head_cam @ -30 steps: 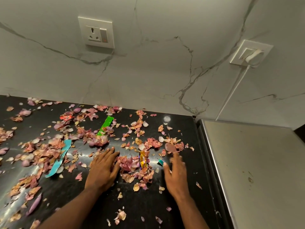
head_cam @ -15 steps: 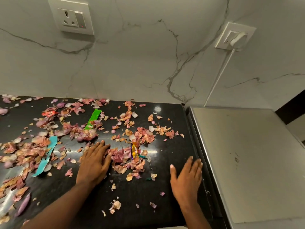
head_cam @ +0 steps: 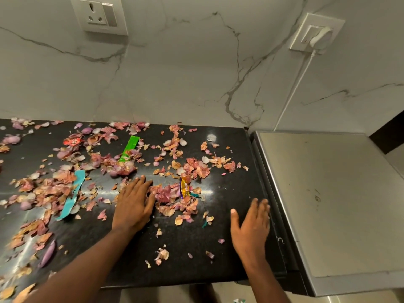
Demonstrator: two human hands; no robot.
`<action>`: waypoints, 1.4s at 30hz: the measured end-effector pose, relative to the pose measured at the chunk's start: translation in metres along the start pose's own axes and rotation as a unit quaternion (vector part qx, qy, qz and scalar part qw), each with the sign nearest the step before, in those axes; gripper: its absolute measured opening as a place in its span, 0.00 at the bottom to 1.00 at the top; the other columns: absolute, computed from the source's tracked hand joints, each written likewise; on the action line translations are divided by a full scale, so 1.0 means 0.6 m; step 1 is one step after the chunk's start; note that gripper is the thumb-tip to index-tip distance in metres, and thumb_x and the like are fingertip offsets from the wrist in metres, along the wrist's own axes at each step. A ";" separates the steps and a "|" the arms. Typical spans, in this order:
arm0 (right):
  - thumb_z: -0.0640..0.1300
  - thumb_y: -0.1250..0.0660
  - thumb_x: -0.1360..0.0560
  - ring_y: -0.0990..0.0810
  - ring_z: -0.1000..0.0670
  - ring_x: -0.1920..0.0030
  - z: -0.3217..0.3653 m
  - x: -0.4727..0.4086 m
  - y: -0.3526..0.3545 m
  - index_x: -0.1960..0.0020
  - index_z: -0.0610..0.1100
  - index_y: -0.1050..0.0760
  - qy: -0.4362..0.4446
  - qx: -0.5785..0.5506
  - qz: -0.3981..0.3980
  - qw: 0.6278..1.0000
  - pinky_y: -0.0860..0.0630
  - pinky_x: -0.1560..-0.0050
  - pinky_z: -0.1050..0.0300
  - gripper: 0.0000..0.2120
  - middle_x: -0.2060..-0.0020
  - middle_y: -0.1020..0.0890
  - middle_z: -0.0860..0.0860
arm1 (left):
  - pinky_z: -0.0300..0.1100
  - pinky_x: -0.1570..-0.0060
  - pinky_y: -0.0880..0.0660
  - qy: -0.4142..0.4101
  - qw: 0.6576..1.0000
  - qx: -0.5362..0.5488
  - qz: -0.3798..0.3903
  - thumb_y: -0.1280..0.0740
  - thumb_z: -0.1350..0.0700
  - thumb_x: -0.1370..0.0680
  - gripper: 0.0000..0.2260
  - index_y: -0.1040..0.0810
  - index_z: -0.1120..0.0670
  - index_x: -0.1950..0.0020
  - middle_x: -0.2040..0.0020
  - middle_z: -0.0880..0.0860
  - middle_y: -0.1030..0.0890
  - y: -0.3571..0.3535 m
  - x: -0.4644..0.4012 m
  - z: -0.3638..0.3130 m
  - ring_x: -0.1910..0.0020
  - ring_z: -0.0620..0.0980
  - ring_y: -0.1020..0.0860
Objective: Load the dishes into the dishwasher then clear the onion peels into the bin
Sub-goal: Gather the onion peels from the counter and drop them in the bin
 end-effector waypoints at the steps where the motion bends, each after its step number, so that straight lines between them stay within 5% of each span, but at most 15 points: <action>1: 0.65 0.45 0.17 0.61 0.43 0.16 -0.013 -0.004 -0.013 0.16 0.43 0.60 -0.028 0.027 0.028 0.999 0.59 0.18 0.46 0.43 0.16 0.58 0.42 | 0.53 0.18 0.50 0.001 1.000 0.002 0.001 0.53 0.35 0.18 0.31 0.38 0.46 0.18 0.17 0.51 0.39 -0.001 0.002 0.000 0.17 0.50 0.44; 5: 0.64 0.46 0.16 0.60 0.52 0.17 0.069 0.032 -0.076 0.16 0.55 0.58 0.106 -0.058 0.196 0.973 0.61 0.19 0.47 0.35 0.17 0.56 0.55 | 0.52 0.19 0.52 0.004 1.000 0.004 0.004 0.54 0.35 0.18 0.32 0.38 0.46 0.17 0.16 0.51 0.40 0.000 0.003 0.003 0.17 0.50 0.45; 7: 0.60 0.42 0.15 0.43 0.61 0.20 0.122 0.063 -0.084 0.18 0.63 0.45 0.161 -0.179 0.274 0.931 0.48 0.18 0.48 0.27 0.20 0.40 0.63 | 0.52 0.19 0.51 0.002 1.000 0.008 0.003 0.55 0.34 0.19 0.32 0.38 0.46 0.18 0.16 0.51 0.40 -0.001 0.001 0.002 0.17 0.50 0.45; 9: 0.59 0.39 0.16 0.33 0.66 0.26 0.136 0.060 -0.061 0.21 0.64 0.38 0.180 -0.209 0.234 0.932 0.34 0.22 0.53 0.24 0.26 0.31 0.66 | 0.53 0.18 0.50 0.001 1.000 0.009 0.003 0.55 0.34 0.19 0.33 0.38 0.46 0.18 0.17 0.50 0.40 -0.002 0.000 0.001 0.17 0.49 0.45; 14: 0.61 0.41 0.17 0.52 0.47 0.17 0.025 -0.036 -0.009 0.15 0.50 0.52 0.025 -0.083 0.040 0.995 0.49 0.18 0.43 0.37 0.16 0.53 0.50 | 0.53 0.18 0.48 0.003 1.000 0.010 -0.002 0.53 0.35 0.18 0.31 0.37 0.46 0.18 0.17 0.50 0.39 0.003 -0.003 0.005 0.17 0.49 0.44; 16: 0.64 0.45 0.17 0.60 0.44 0.16 -0.003 -0.063 -0.013 0.16 0.44 0.60 -0.017 -0.001 0.053 0.998 0.57 0.17 0.44 0.41 0.16 0.58 0.43 | 0.53 0.18 0.48 0.003 1.000 0.012 -0.004 0.53 0.35 0.17 0.30 0.36 0.46 0.19 0.17 0.50 0.38 0.005 -0.004 0.004 0.17 0.49 0.43; 19: 0.64 0.49 0.16 0.62 0.48 0.17 0.045 -0.052 -0.062 0.16 0.48 0.58 0.098 0.037 0.137 0.985 0.62 0.18 0.47 0.37 0.17 0.60 0.48 | 0.54 0.18 0.47 0.001 1.000 0.012 -0.007 0.52 0.36 0.17 0.30 0.35 0.46 0.19 0.17 0.50 0.37 0.009 -0.005 0.002 0.17 0.50 0.43; 22: 0.59 0.43 0.15 0.45 0.58 0.19 0.134 0.019 -0.090 0.20 0.60 0.39 0.166 -0.155 0.275 0.934 0.46 0.19 0.53 0.24 0.20 0.41 0.60 | 0.54 0.18 0.46 -0.001 1.000 0.011 -0.006 0.52 0.36 0.17 0.30 0.34 0.47 0.19 0.18 0.51 0.36 0.010 -0.003 0.002 0.18 0.51 0.42; 25: 0.52 0.36 0.15 0.28 0.67 0.30 0.161 0.047 -0.062 0.25 0.56 0.27 0.190 -0.244 0.242 0.920 0.29 0.26 0.58 0.19 0.29 0.24 0.62 | 0.54 0.18 0.47 -0.002 1.000 0.012 -0.007 0.52 0.36 0.17 0.30 0.34 0.47 0.19 0.18 0.51 0.36 0.010 0.000 0.005 0.18 0.51 0.42; 28: 0.50 0.36 0.16 0.35 0.67 0.25 0.111 0.023 -0.013 0.22 0.52 0.31 0.163 -0.195 0.086 0.963 0.35 0.22 0.58 0.23 0.24 0.30 0.59 | 0.55 0.19 0.46 -0.004 1.000 0.010 -0.015 0.52 0.36 0.17 0.30 0.34 0.48 0.19 0.18 0.52 0.36 0.012 -0.002 0.006 0.18 0.51 0.41; 30: 0.55 0.38 0.16 0.49 0.53 0.17 0.045 0.012 0.009 0.17 0.48 0.42 0.087 -0.058 -0.011 0.994 0.48 0.18 0.49 0.31 0.17 0.43 0.49 | 0.55 0.19 0.46 -0.005 1.000 0.013 -0.017 0.51 0.37 0.17 0.29 0.33 0.48 0.19 0.18 0.52 0.36 0.012 -0.002 0.004 0.18 0.51 0.41; 35: 0.72 0.52 0.20 0.66 0.38 0.18 -0.031 0.045 -0.029 0.16 0.39 0.64 -0.039 0.112 0.033 0.992 0.62 0.18 0.41 0.49 0.18 0.63 0.37 | 0.55 0.19 0.46 -0.006 1.000 0.021 -0.021 0.50 0.37 0.17 0.29 0.32 0.49 0.20 0.19 0.52 0.35 0.012 -0.001 -0.003 0.18 0.52 0.40; 37: 0.70 0.51 0.18 0.63 0.45 0.17 0.009 0.060 -0.062 0.15 0.45 0.61 0.047 0.042 0.093 0.994 0.61 0.18 0.45 0.44 0.16 0.59 0.44 | 0.56 0.19 0.45 -0.006 0.999 0.026 -0.023 0.50 0.37 0.17 0.29 0.32 0.49 0.20 0.19 0.52 0.34 0.013 -0.001 -0.001 0.18 0.52 0.40; 40: 0.58 0.39 0.16 0.41 0.59 0.20 0.069 0.076 -0.064 0.16 0.56 0.44 0.077 -0.232 0.171 0.954 0.41 0.18 0.50 0.30 0.19 0.38 0.56 | 0.56 0.19 0.46 -0.009 0.999 0.025 -0.019 0.50 0.37 0.17 0.29 0.32 0.48 0.20 0.18 0.52 0.35 0.011 -0.002 0.002 0.18 0.52 0.41; 42: 0.54 0.36 0.16 0.34 0.62 0.24 0.071 0.076 -0.030 0.18 0.55 0.38 0.083 -0.273 0.115 0.952 0.33 0.23 0.55 0.27 0.22 0.31 0.58 | 0.56 0.19 0.46 -0.013 1.000 0.021 -0.016 0.51 0.37 0.17 0.29 0.33 0.48 0.20 0.18 0.52 0.36 0.007 -0.001 0.000 0.18 0.52 0.41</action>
Point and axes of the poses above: each hand's wrist, its own x-axis away from the middle knuckle, its own y-axis out of the back of the hand, z = x × y, the point moved 10 cm from there along -x, towards the middle knuckle
